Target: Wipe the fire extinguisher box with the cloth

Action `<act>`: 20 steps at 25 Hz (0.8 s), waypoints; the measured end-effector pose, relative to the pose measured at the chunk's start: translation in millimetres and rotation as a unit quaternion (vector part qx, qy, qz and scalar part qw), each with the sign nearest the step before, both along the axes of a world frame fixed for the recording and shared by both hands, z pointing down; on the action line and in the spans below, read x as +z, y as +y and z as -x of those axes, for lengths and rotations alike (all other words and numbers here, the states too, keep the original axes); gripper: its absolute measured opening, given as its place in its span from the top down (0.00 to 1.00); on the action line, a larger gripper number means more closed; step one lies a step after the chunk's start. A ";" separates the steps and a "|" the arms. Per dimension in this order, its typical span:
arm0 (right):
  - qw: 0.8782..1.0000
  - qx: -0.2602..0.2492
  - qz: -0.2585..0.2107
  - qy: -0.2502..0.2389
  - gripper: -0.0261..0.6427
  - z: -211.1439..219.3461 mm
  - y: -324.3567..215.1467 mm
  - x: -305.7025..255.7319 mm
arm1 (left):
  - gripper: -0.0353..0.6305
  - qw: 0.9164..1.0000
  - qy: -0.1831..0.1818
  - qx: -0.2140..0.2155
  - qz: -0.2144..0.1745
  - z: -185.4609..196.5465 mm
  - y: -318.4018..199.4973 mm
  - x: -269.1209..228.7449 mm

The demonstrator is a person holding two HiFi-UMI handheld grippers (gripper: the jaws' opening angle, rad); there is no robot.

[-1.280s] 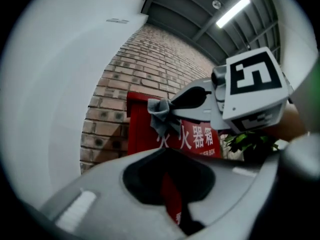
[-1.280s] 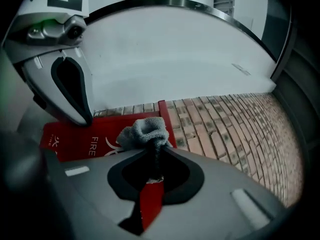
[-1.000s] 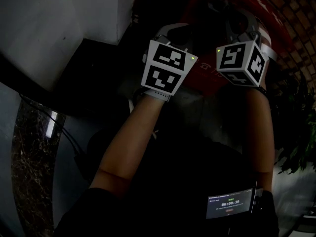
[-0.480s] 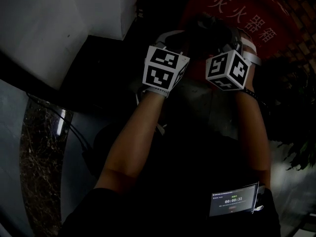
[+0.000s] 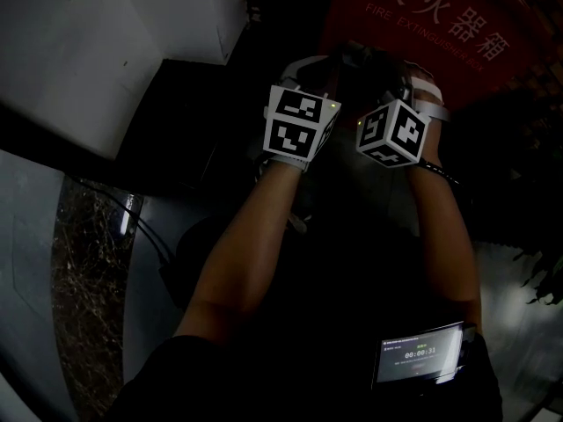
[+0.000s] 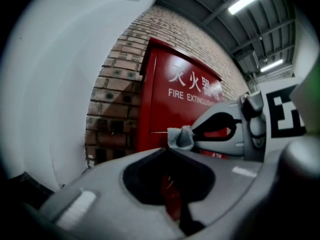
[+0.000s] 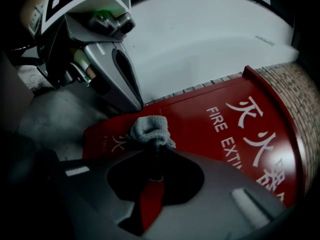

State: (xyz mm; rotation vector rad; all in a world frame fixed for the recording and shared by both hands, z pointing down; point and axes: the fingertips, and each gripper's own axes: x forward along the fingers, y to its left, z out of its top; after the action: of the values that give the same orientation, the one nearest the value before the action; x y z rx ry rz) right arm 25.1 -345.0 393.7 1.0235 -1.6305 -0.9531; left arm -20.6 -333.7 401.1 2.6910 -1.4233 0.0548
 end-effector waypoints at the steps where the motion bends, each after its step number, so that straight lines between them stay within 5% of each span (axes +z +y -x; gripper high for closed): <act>1: 1.000 0.001 0.008 -0.003 0.91 0.1 -0.4 8.4 | 0.94 1.000 -0.004 0.001 0.004 -1.5 -0.6 4.2; 20: 0.995 -0.013 0.098 -0.019 0.91 2.0 1.4 146.3 | 0.94 0.989 -0.082 0.026 0.123 -23.0 -12.4 117.5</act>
State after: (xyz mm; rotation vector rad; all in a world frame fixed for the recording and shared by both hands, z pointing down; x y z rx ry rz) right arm 23.1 -343.7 540.1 0.8931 -1.7361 -0.7778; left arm 2.5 -346.1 518.6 2.5668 -1.2883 0.4361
